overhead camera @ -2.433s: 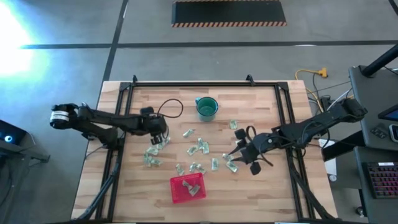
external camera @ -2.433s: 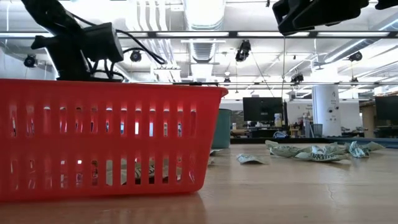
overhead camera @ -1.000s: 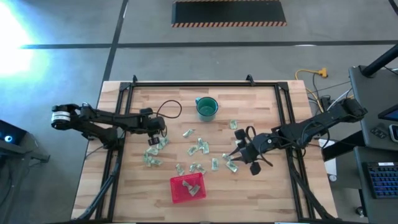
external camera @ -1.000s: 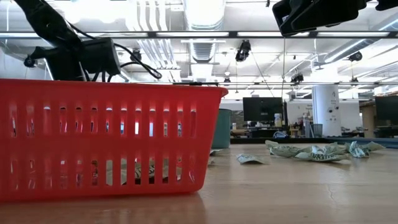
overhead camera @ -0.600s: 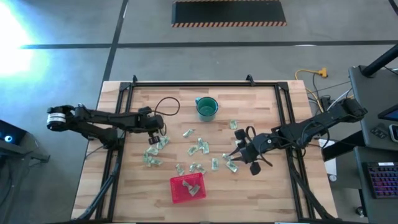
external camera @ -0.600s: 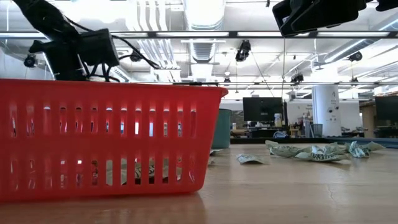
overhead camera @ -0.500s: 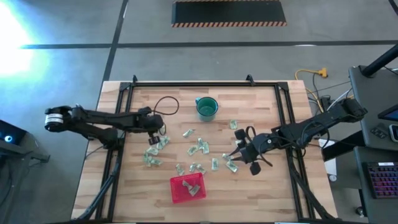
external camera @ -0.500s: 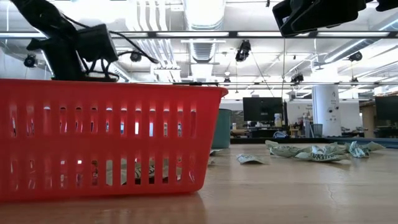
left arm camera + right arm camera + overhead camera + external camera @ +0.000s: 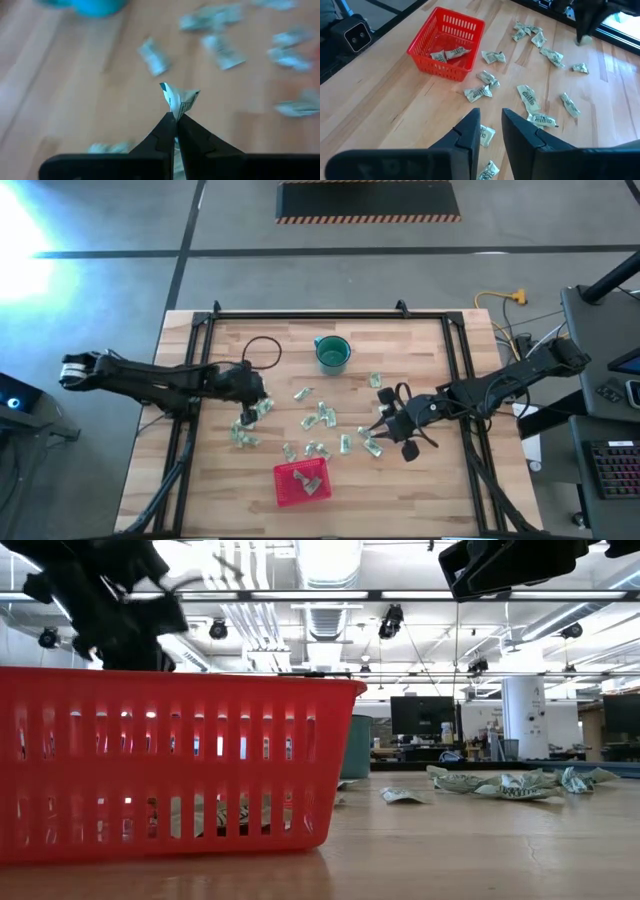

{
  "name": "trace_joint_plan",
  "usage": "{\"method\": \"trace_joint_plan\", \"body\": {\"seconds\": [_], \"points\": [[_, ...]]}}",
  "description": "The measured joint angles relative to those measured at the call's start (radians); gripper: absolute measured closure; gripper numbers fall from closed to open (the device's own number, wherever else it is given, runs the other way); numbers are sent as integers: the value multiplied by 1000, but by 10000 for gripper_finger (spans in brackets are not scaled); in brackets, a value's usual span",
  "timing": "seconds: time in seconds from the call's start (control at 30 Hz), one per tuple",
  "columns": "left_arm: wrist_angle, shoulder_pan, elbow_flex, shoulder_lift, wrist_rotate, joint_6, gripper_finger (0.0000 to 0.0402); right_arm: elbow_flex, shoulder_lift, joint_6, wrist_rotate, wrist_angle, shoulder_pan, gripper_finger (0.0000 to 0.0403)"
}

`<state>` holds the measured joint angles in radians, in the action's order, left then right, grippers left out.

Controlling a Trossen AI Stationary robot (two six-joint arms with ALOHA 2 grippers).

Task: Pick and place items into bin
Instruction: Put the green stevia packet into the red bin

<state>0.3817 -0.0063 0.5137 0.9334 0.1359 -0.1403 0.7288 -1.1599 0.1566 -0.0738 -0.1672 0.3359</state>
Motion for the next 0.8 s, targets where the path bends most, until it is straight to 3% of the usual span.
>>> {"method": "trace_joint_plan", "body": {"seconds": [0.4, 0.8], "points": [[-274, -220, 0, 41, -57, 83, 400, -3, 0, 0, 0, 0, 0, 335], [-466, -349, 41, 253, -156, 179, 400, -3, 0, -6, 1, 0, 0, 335]]}}
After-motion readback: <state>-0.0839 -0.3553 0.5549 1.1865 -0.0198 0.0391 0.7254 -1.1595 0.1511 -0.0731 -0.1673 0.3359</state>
